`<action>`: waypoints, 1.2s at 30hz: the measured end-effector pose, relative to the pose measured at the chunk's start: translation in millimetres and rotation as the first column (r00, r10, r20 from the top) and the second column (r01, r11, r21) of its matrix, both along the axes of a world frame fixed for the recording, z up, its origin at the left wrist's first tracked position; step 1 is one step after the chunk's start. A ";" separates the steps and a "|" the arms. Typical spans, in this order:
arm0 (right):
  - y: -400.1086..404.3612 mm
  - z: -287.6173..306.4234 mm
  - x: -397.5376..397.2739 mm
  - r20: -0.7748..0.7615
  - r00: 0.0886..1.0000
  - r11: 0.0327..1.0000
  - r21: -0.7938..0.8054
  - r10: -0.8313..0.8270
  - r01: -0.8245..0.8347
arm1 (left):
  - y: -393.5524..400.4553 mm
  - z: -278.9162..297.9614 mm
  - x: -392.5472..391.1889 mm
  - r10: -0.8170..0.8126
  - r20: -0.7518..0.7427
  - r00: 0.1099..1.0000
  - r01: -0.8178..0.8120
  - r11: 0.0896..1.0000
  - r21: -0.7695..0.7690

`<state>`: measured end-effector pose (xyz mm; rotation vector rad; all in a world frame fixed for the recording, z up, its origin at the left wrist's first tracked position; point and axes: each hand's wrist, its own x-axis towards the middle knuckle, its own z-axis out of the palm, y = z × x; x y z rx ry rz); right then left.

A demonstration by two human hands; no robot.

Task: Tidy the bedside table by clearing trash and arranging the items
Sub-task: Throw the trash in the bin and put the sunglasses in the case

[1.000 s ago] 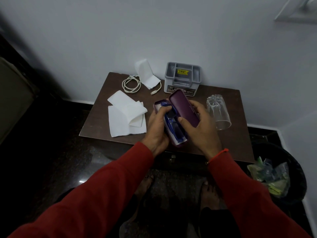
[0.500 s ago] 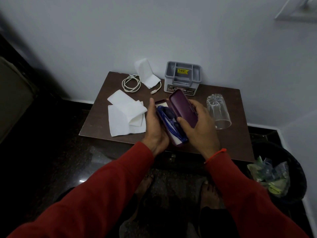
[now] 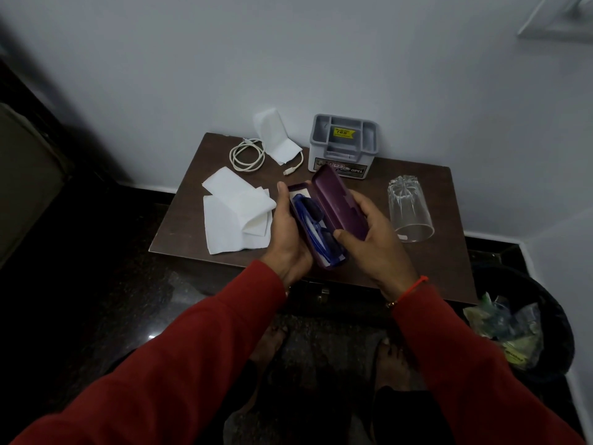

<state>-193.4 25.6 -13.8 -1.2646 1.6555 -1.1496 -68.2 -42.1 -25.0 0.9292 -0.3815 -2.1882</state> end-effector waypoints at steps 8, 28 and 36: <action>0.1 -2.9 -1.0 -0.009 1.000 0.999 0.043 0.012 -0.012 | 0.3 -3.4 0.0 -0.006 0.042 0.999 0.008 0.999 -0.050; 3.1 7.6 3.4 0.127 0.990 0.998 0.011 0.055 -0.057 | 0.5 -2.0 -3.1 0.103 0.189 0.977 -0.063 0.976 -0.206; 3.6 13.7 3.7 0.179 0.967 0.982 0.018 0.180 -0.187 | -3.6 -4.7 -2.4 0.131 0.176 0.976 -0.091 0.972 -0.217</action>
